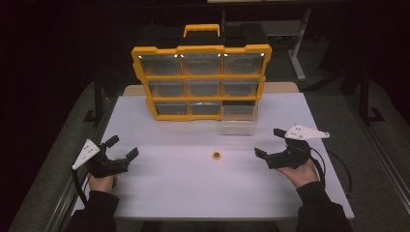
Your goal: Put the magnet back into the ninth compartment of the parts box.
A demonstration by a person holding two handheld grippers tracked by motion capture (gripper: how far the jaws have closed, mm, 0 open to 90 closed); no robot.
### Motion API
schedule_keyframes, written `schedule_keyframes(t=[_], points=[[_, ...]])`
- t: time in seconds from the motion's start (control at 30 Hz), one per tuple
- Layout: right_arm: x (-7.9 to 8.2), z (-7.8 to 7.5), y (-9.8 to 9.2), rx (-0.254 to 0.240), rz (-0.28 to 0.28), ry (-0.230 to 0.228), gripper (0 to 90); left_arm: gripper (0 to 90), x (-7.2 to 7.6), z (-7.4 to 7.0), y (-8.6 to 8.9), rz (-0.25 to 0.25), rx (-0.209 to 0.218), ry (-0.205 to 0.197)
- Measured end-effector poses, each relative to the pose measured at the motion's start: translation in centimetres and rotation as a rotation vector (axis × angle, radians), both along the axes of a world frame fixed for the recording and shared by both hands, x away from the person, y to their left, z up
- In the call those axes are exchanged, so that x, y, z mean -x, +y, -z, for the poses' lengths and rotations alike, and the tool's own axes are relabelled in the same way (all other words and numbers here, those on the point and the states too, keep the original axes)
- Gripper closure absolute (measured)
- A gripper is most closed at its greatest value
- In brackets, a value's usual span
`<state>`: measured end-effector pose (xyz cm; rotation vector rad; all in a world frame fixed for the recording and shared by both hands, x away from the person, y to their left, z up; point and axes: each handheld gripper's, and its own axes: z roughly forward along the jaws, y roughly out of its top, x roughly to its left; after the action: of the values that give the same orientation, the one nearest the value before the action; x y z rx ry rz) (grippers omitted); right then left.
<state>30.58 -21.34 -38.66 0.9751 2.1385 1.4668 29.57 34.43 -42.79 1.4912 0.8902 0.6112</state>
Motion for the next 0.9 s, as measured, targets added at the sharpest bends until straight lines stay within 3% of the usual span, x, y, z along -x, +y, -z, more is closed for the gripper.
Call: schedule_keyframes(t=[0.9], points=[[-1.3,-1.1,3.4,0.053,-0.106,0.025,0.0,0.0,0.0,0.0,0.0,0.003,0.012,-0.003]])
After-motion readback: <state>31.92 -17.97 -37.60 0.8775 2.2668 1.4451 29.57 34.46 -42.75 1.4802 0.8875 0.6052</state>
